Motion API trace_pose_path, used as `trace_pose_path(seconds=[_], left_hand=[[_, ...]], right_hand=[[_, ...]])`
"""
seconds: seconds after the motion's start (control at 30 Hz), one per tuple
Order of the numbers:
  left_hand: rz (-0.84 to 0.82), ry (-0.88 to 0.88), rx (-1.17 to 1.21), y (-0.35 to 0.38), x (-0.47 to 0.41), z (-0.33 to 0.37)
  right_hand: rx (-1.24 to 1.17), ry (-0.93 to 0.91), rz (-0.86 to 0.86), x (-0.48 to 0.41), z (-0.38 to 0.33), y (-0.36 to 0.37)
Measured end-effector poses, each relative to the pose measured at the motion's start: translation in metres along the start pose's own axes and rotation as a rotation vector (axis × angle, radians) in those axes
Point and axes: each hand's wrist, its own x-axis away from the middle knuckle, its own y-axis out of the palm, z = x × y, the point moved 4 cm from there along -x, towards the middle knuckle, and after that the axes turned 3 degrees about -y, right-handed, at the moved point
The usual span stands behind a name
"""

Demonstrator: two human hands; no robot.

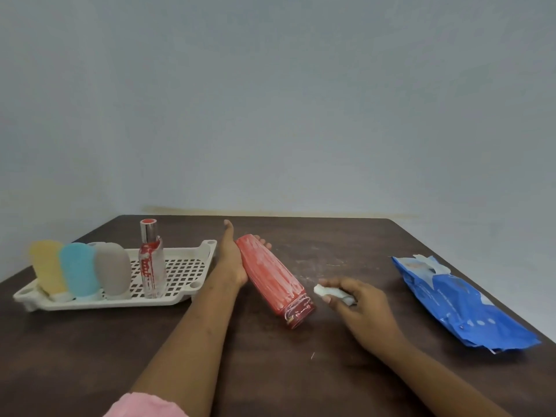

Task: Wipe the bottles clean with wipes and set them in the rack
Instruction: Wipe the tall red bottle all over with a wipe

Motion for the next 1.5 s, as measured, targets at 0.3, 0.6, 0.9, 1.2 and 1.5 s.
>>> trace_pose_path(seconds=[0.3,0.6,0.9,1.2,1.5], left_hand=[[-0.101,0.075,-0.042,0.002,-0.009,0.001],[-0.093,0.094,-0.04,0.001,-0.002,0.002],[-0.045,0.113,-0.098,0.002,0.007,0.006],[-0.069,0.115,-0.071,0.005,0.016,0.006],[-0.056,0.109,-0.105,0.005,0.013,0.005]], right_hand=[[0.003,-0.154,-0.007,0.002,-0.01,0.006],[0.148,-0.277,-0.019,0.003,-0.014,0.008],[0.251,-0.396,-0.075,0.005,-0.026,0.007],[0.331,-0.458,-0.127,0.007,-0.031,0.01],[0.301,-0.446,-0.104,0.006,-0.029,0.008]])
